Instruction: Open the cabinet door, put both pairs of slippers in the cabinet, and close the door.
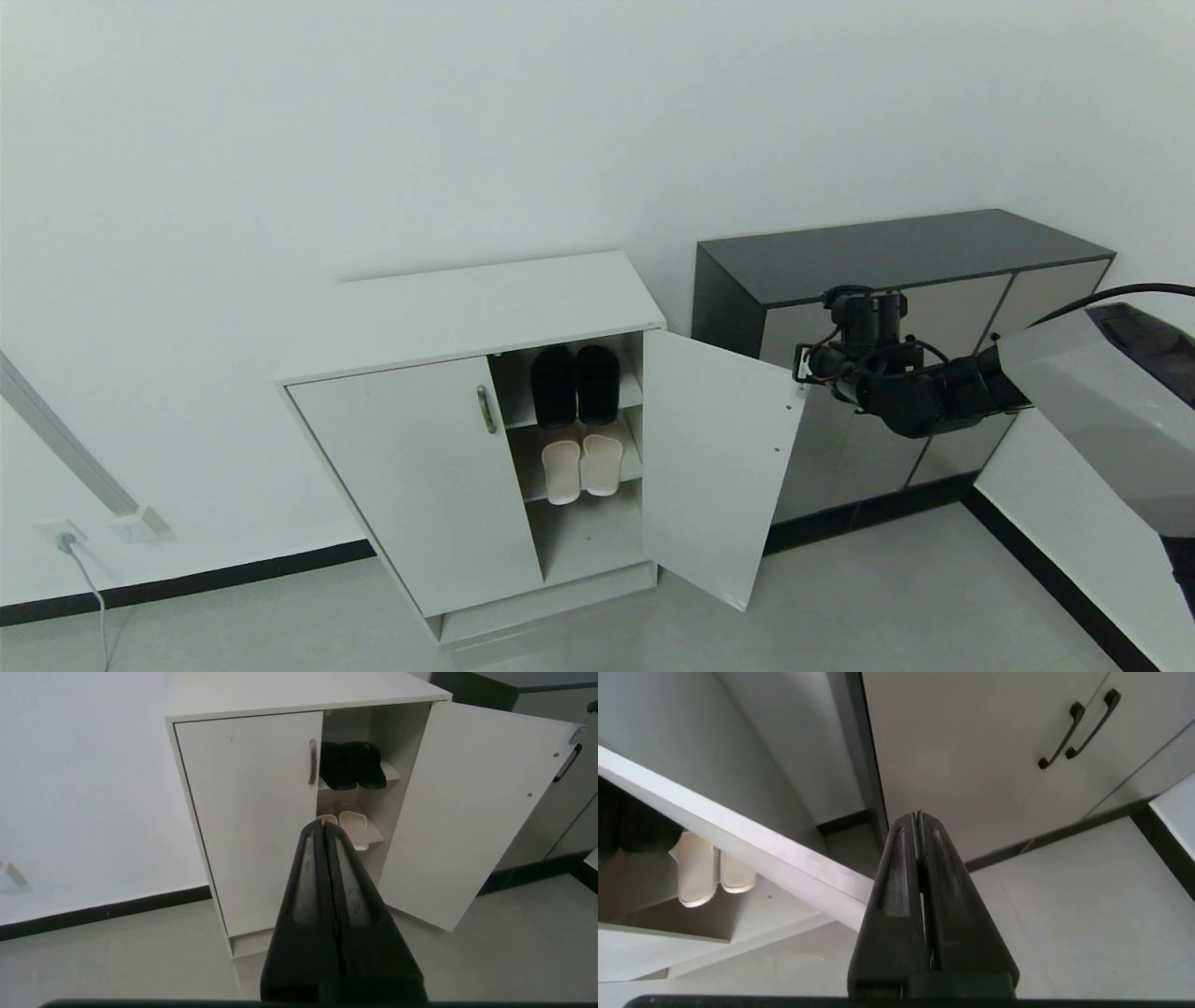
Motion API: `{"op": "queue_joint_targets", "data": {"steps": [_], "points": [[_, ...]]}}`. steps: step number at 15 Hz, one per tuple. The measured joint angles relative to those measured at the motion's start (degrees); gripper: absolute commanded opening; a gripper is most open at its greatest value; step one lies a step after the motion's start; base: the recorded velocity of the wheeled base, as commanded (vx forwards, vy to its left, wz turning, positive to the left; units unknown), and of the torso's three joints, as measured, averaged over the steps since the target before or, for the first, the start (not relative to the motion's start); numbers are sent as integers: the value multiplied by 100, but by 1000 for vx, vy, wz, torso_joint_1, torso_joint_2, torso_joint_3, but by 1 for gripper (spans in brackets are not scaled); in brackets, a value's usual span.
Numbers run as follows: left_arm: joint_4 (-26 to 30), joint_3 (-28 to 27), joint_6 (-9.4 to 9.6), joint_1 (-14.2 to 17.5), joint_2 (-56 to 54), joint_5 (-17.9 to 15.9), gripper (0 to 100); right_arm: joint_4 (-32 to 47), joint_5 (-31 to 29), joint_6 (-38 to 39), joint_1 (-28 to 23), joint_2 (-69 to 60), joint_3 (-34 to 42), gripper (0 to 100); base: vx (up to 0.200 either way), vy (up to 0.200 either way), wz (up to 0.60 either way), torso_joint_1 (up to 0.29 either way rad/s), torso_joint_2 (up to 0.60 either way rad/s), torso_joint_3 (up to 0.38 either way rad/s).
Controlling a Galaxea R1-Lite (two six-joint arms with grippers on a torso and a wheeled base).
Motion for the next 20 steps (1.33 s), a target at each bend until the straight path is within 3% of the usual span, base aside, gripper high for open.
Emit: {"op": "queue_joint_targets", "data": {"steps": [20], "points": [[0, 0, 2, 2, 0, -6, 0, 123, -5, -4, 240, 9, 375, 0, 0, 0, 0, 0, 0, 0]]}}
